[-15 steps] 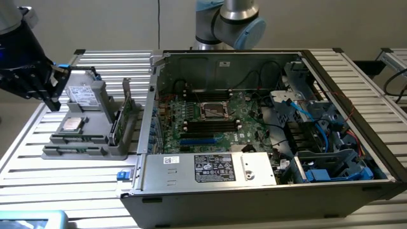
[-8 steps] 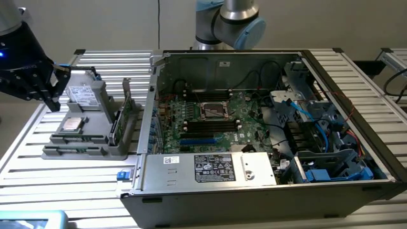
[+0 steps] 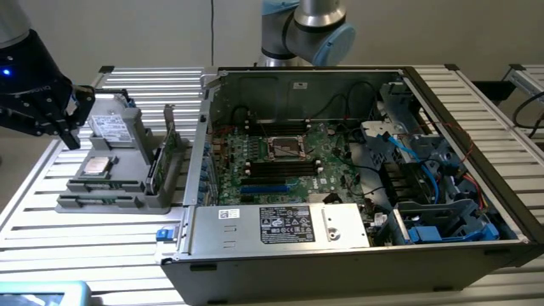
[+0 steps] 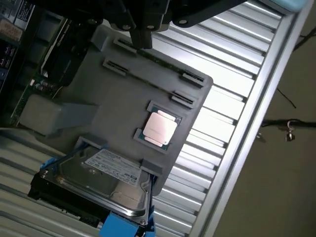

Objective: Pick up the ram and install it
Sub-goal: 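Pick up the ram and move it above insertion slot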

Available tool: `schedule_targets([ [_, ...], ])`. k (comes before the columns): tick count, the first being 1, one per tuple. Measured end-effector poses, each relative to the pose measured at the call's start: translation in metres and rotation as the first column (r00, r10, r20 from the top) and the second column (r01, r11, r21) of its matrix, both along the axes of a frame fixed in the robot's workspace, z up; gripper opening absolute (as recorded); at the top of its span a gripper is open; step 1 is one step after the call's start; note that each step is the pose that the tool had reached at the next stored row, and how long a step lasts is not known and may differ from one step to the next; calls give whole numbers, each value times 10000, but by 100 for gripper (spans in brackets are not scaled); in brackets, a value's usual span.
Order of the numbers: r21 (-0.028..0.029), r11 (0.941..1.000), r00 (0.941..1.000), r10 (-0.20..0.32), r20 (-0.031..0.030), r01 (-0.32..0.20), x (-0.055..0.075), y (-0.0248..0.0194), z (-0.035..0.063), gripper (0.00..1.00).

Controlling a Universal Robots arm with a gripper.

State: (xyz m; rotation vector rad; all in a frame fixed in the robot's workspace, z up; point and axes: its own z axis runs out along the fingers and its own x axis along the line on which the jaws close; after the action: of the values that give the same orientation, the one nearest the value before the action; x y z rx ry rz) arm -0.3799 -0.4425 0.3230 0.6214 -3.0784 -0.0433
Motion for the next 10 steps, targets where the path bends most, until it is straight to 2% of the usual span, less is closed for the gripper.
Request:
schedule_targets([
  [5, 0, 9958, 9958, 915, 0, -915, 0, 0, 0, 11],
  [10, 0, 9836, 9836, 1805, -1, -1805, 0, 0, 0, 11],
])
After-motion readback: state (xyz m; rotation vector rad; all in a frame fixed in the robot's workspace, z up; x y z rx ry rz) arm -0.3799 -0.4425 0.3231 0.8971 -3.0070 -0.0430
